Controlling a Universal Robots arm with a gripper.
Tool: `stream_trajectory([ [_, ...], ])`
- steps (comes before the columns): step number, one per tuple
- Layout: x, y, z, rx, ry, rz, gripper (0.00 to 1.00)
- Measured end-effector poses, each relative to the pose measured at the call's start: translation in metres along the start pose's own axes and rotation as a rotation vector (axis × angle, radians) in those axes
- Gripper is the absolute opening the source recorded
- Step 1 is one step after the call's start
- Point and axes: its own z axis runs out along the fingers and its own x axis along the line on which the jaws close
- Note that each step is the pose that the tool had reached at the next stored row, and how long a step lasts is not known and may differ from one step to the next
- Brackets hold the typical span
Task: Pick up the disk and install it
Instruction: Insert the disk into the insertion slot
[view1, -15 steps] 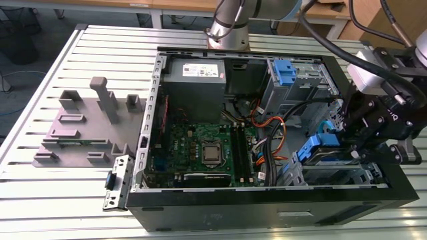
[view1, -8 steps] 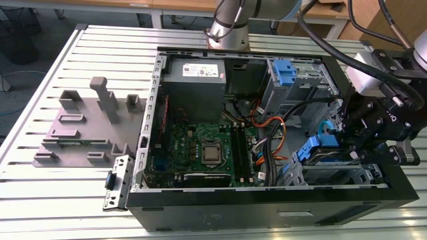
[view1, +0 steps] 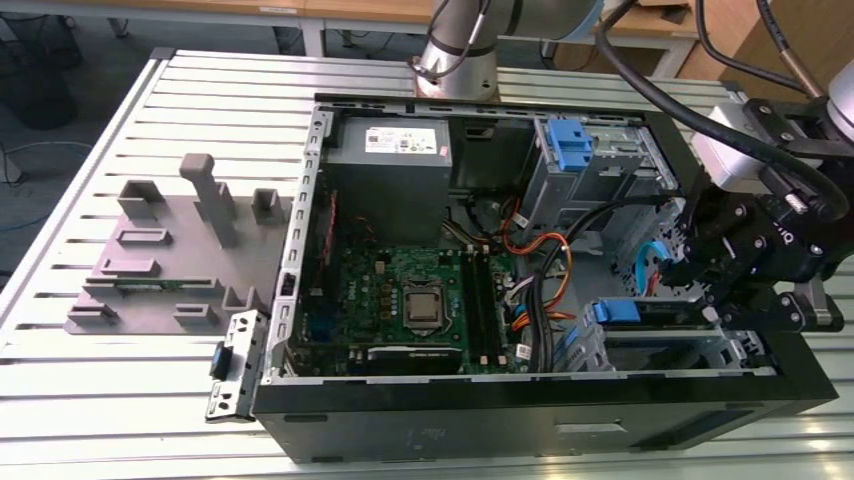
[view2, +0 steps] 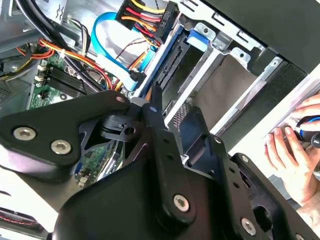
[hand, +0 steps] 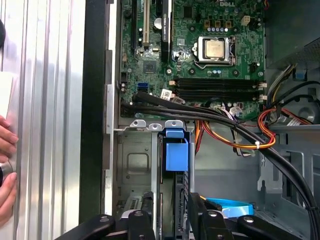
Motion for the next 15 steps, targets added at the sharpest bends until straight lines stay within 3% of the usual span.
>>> stream_trajectory([
  [3,0.0,0.0004,0.0003,0.0004,-0.001,0.0,0.42],
  [11,0.0002,0.0038,0.0083,0.0167,-0.0025,-0.003,0.42],
  [15,-0.0004,0.0038,0.0088,0.0178,-0.0026,-0.003,0.42],
])
